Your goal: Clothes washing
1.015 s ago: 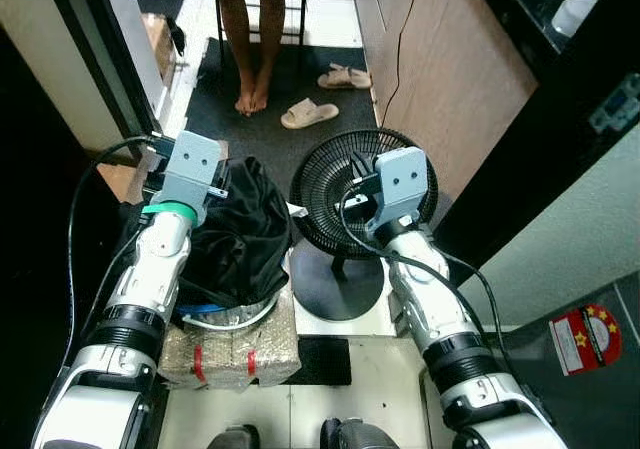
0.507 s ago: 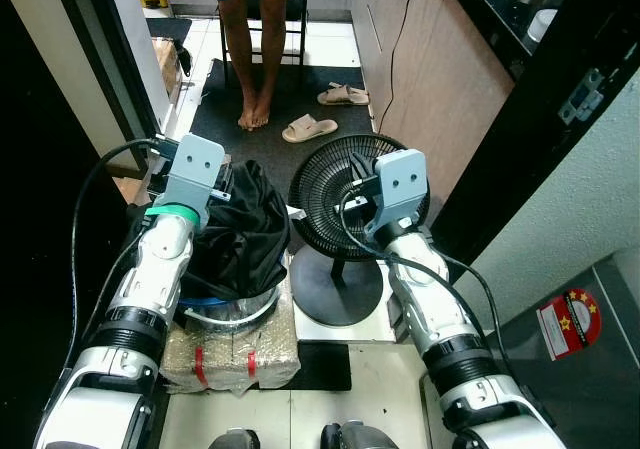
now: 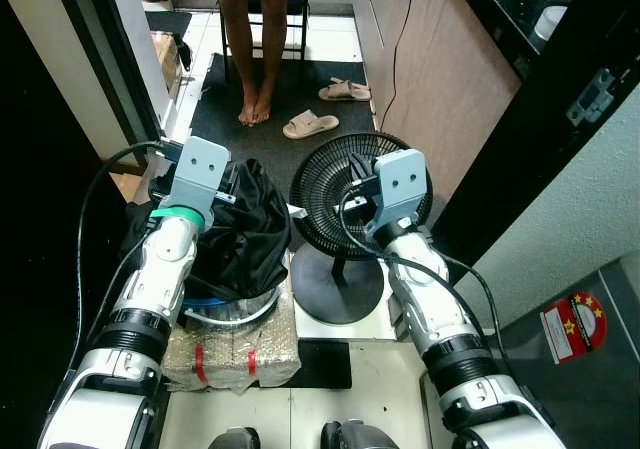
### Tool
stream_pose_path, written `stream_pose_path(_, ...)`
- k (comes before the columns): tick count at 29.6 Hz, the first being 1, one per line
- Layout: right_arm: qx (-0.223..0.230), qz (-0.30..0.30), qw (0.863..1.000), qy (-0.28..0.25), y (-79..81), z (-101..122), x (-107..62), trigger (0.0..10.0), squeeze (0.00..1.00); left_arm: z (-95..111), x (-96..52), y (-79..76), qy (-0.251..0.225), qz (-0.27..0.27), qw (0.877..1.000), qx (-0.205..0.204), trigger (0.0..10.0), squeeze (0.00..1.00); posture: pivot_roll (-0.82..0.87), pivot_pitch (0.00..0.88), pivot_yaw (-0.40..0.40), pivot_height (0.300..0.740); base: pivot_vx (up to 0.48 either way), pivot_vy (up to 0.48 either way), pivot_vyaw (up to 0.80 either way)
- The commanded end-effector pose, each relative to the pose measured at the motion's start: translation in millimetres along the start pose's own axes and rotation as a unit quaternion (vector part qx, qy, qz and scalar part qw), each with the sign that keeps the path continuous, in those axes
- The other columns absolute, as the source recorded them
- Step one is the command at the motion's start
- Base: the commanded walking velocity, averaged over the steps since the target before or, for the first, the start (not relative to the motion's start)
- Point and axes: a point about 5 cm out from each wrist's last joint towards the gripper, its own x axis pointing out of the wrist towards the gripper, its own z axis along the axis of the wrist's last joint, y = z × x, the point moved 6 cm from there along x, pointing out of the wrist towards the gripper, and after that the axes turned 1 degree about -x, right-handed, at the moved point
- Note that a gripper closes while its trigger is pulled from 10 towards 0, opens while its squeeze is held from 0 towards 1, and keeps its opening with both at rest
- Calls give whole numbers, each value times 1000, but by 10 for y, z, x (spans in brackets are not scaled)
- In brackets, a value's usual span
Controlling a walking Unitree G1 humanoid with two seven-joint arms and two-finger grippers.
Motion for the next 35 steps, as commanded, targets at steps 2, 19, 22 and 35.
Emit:
stream_pose_path(2,-3,2,1000,7,5,-39,-14,10000,0,-43,-18,-24,5,-1,1000,-1,10000,0,-14,50,1,740,0,0,0)
stream_pose_path(19,-17,0,1000,17,-14,-72,-8,10000,0,-33,-18,-32,3,-2,1000,-3,10000,0,-13,56,2,740,0,0,798)
stream_pose_path(22,-17,0,1000,17,-14,-72,-8,10000,0,-33,-18,-32,3,-2,1000,-3,10000,0,-13,56,2,740,0,0,800)
stream_pose_path(35,-18,-1,1000,17,-14,-73,-7,10000,0,-33,-18,-32,3,-2,1000,-3,10000,0,-13,56,2,740,0,0,800)
